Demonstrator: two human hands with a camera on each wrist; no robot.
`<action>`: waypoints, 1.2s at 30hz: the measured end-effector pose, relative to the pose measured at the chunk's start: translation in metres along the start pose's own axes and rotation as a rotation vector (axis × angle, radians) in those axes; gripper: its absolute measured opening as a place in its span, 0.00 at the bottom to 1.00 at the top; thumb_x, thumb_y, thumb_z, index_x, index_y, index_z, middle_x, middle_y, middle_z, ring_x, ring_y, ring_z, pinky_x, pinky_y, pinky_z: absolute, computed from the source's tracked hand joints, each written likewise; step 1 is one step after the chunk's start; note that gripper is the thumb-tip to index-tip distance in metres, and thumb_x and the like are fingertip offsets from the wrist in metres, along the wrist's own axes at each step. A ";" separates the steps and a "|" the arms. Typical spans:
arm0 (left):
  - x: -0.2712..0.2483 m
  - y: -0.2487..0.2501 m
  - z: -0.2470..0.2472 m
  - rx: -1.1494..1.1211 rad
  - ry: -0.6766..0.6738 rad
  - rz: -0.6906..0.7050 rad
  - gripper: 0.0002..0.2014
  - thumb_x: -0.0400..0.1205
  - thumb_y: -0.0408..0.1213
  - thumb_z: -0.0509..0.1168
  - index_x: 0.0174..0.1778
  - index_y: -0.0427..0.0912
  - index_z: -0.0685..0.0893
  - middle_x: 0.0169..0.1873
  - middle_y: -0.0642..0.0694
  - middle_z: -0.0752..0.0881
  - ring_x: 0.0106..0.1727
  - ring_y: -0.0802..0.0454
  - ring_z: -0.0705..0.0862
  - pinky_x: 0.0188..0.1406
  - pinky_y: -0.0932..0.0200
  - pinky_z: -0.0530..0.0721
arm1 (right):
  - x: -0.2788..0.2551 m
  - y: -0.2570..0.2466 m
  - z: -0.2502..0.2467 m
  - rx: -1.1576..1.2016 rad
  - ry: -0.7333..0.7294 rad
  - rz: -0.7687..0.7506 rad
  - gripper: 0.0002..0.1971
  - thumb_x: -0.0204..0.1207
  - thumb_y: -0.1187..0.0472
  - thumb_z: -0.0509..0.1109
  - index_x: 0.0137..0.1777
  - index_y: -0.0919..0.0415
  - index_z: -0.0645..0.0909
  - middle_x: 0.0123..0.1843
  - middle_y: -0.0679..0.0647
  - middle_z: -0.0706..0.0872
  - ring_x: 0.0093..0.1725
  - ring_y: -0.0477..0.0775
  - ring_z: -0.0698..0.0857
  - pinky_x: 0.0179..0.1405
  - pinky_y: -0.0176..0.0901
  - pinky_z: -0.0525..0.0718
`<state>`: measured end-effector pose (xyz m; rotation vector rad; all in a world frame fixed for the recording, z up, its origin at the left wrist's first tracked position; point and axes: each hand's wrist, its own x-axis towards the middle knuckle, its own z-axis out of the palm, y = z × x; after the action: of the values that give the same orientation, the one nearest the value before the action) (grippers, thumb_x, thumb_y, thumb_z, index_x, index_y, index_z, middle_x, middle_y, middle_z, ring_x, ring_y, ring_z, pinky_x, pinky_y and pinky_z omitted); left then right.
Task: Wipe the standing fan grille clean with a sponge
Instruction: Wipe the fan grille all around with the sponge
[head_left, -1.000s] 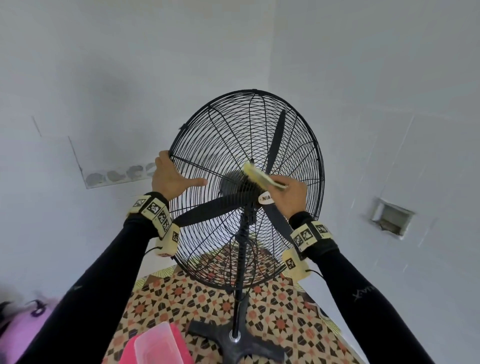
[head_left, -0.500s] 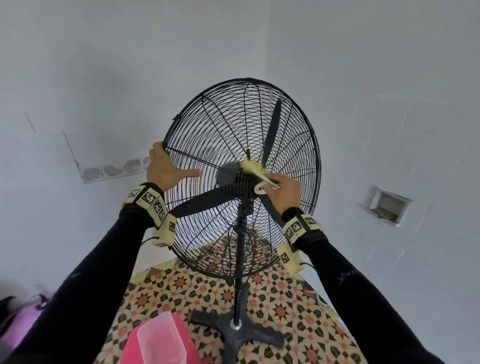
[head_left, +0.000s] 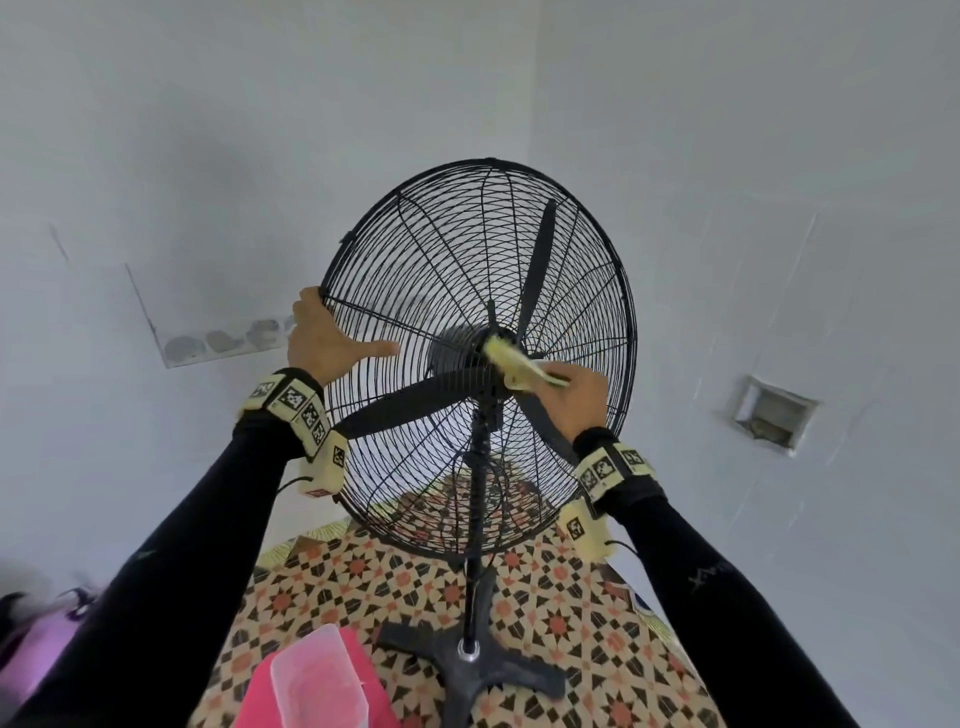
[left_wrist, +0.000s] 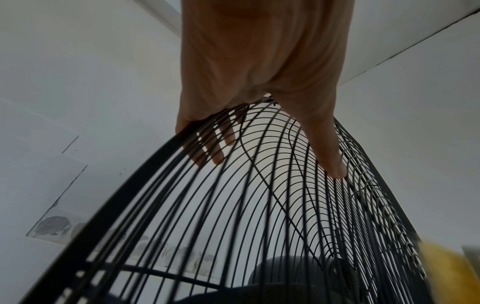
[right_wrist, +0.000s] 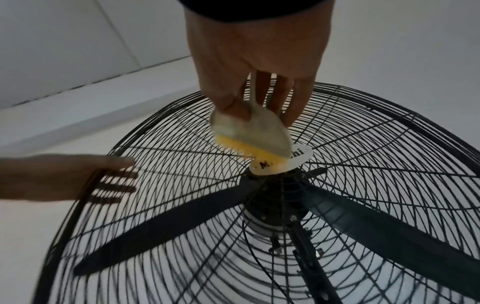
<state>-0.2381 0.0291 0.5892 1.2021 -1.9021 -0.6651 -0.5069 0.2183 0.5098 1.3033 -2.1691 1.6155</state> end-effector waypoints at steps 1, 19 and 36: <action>0.000 0.001 0.001 0.006 -0.004 0.004 0.73 0.51 0.67 0.86 0.87 0.39 0.57 0.81 0.35 0.68 0.80 0.34 0.74 0.79 0.35 0.77 | 0.002 0.002 0.000 0.018 0.084 0.022 0.14 0.77 0.51 0.80 0.57 0.58 0.92 0.42 0.49 0.93 0.33 0.48 0.87 0.36 0.32 0.86; -0.002 -0.002 0.002 -0.019 0.019 0.049 0.65 0.58 0.58 0.90 0.84 0.38 0.60 0.78 0.37 0.69 0.79 0.34 0.73 0.78 0.37 0.77 | -0.003 0.015 0.002 0.058 -0.067 0.019 0.15 0.72 0.49 0.83 0.54 0.56 0.93 0.41 0.45 0.92 0.39 0.43 0.87 0.39 0.28 0.82; -0.002 -0.002 0.002 -0.006 0.012 0.062 0.65 0.59 0.60 0.89 0.84 0.38 0.60 0.78 0.37 0.70 0.79 0.35 0.73 0.77 0.36 0.78 | 0.000 0.010 -0.004 -0.081 -0.071 -0.031 0.11 0.76 0.53 0.81 0.56 0.55 0.93 0.42 0.44 0.91 0.39 0.49 0.89 0.35 0.23 0.80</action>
<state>-0.2385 0.0301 0.5861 1.1355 -1.9179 -0.6286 -0.5153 0.2218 0.5049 1.3837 -2.2181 1.4757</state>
